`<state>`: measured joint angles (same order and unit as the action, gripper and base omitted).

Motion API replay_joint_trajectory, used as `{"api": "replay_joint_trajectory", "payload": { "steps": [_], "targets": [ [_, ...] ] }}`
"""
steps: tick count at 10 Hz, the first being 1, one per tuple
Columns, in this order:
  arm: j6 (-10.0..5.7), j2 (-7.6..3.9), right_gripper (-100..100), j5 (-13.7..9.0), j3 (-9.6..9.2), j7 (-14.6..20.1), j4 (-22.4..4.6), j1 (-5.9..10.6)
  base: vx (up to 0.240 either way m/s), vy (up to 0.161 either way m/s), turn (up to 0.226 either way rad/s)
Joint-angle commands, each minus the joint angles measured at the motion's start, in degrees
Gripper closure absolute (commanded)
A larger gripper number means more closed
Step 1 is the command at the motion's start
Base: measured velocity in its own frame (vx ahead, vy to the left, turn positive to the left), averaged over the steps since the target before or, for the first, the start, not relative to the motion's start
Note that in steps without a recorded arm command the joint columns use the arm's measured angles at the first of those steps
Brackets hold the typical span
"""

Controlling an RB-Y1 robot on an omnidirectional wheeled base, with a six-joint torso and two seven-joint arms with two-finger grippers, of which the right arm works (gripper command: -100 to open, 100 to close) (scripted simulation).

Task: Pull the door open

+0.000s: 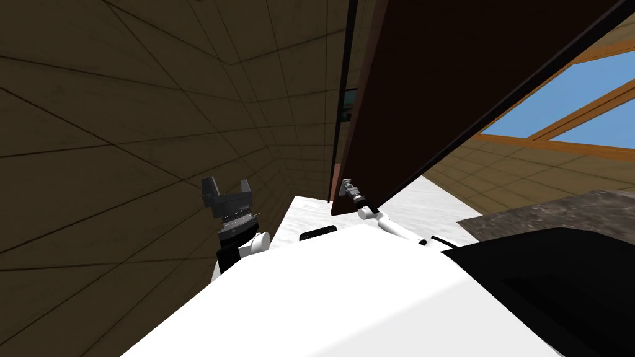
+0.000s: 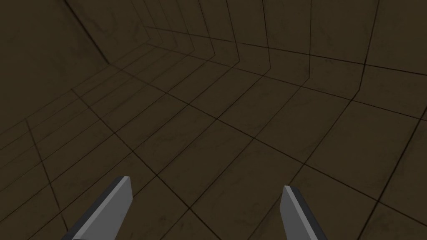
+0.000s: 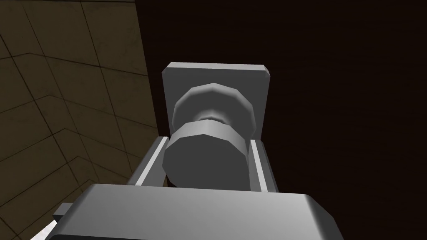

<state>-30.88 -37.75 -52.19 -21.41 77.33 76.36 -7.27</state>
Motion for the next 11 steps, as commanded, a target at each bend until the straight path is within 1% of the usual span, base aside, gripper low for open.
{"api": "replay_joint_trajectory", "payload": {
  "steps": [1,2,3,4,6,7,8,11],
  "targets": [
    [-0.97,-1.27,100,0.18,-0.91,1.14,0.74,-0.46,-0.253,-0.111,0.142],
    [-1.43,-1.92,100,0.28,-1.49,1.73,1.05,-0.73,-0.242,-0.059,0.106],
    [-0.93,-1.36,100,0.27,-1.3,1.16,0.8,-0.67,-0.107,-0.016,0.02],
    [-1.8,-2.49,100,0.51,-2.46,2.3,1.0,-1.1,-0.181,-0.077,0.159],
    [-2.71,-3.61,100,0.73,-3.38,3.3,1.26,-1.33,-0.266,-0.108,0.174],
    [-3.46,-4.53,100,0.9,-4.14,4.13,1.48,-1.52,-0.248,-0.095,0.154],
    [-3.96,-5.14,100,1.01,-4.64,4.67,1.62,-1.65,-0.257,-0.112,0.164],
    [-5.33,-6.82,100,1.33,-6.03,6.18,2.01,-2.0,-0.208,-0.093,0.133]
  ]
}}
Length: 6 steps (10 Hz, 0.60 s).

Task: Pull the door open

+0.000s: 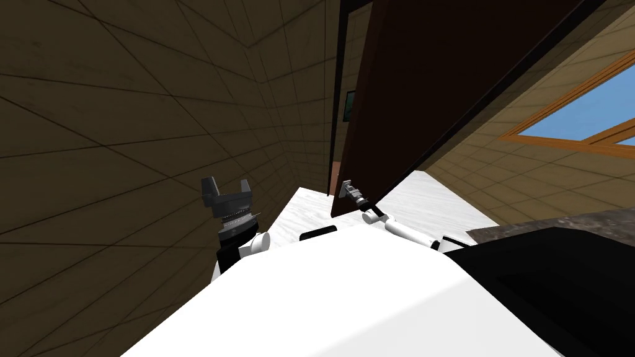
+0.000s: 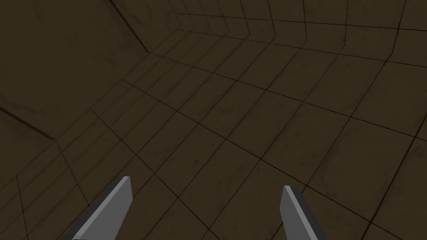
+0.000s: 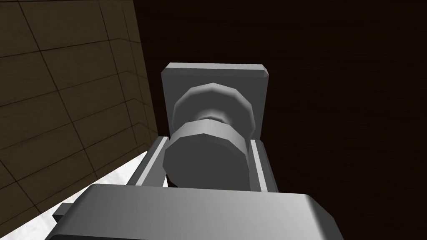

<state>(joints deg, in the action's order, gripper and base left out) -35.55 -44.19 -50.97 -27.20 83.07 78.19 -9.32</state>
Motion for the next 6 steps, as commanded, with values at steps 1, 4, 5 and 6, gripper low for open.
{"api": "replay_joint_trajectory", "payload": {
  "steps": [1,4,5,6],
  "targets": [
    [0.0,0.0,100,0.0,0.0,0.0,0.0,0.0,-0.091,-0.031,0.03],
    [-2.06,-1.98,100,0.74,-1.64,2.01,0.18,-0.75,-0.164,-0.077,0.129],
    [-2.79,-2.66,100,0.99,-2.15,2.69,0.25,-0.96,-0.222,-0.09,0.124],
    [-3.54,-3.36,100,1.24,-2.67,3.38,0.32,-1.18,-0.221,-0.106,0.16]
  ]
}}
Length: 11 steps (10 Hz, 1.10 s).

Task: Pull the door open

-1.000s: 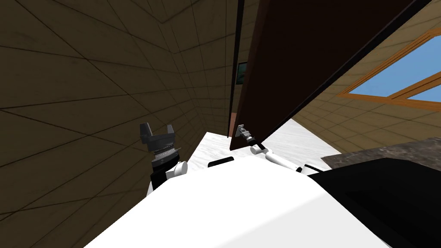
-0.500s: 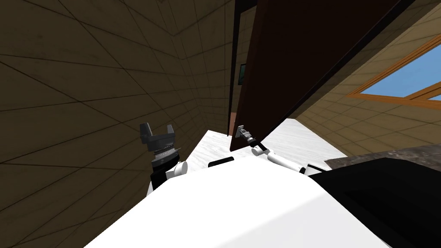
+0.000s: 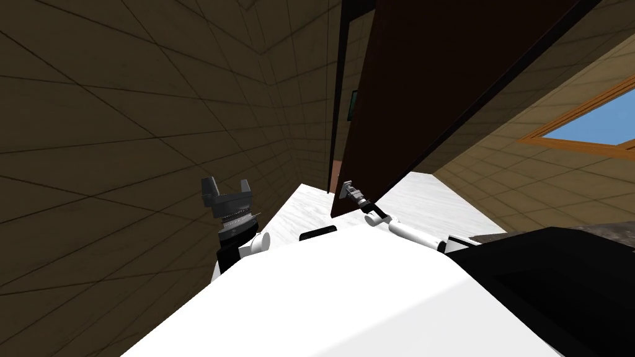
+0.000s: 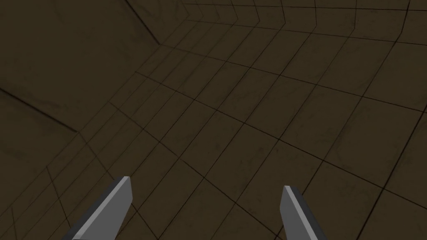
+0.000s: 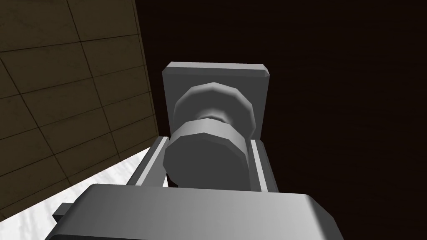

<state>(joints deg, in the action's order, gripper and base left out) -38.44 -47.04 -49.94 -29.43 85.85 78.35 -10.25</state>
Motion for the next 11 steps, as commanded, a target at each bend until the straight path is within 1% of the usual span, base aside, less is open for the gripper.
{"api": "replay_joint_trajectory", "payload": {
  "steps": [1,4,5,6,7,11],
  "targets": [
    [-1.39,-1.19,100,0.47,-0.95,1.28,0.23,-0.47,-0.209,-0.099,0.151],
    [-3.35,-3.02,100,1.13,-2.32,3.1,0.41,-1.04,-0.199,-0.089,0.114],
    [-2.65,-2.61,100,1.01,-2.18,2.68,0.15,-0.96,-0.086,-0.039,0.032],
    [-3.45,-3.23,100,1.45,-2.9,3.6,-0.1,-1.06,-0.126,-0.039,0.129],
    [-3.66,-3.4,100,1.55,-3.04,3.82,-0.15,-1.05,-0.2,-0.078,0.128],
    [-5.78,-5.02,100,2.58,-4.45,5.97,-0.69,-0.98,-0.195,-0.108,0.136]
  ]
}}
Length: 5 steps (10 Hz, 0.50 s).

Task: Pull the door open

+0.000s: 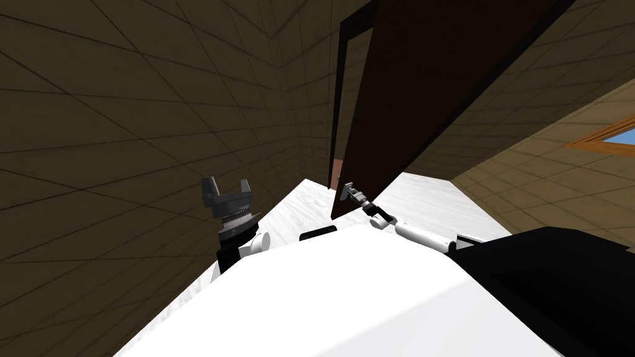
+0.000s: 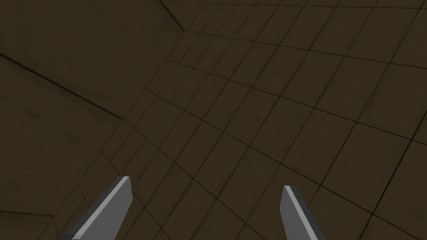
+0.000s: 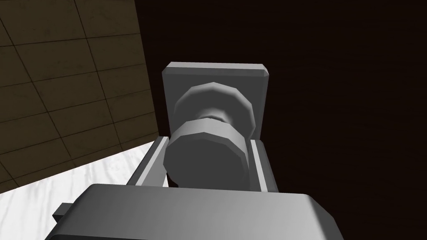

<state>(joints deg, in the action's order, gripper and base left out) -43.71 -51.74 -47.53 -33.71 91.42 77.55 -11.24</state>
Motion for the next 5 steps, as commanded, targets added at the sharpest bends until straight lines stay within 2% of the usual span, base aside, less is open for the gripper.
{"api": "replay_joint_trajectory", "payload": {
  "steps": [1,4,5],
  "targets": [
    [-1.04,-0.73,100,0.43,-0.53,0.94,-0.02,0.02,-0.186,-0.125,0.138],
    [-2.29,-1.69,100,1.03,-1.36,2.21,-0.34,0.06,-0.187,-0.096,0.122],
    [-1.8,-1.39,100,1.01,-1.48,2.0,-0.44,0.05,-0.081,-0.038,0.031]
  ]
}}
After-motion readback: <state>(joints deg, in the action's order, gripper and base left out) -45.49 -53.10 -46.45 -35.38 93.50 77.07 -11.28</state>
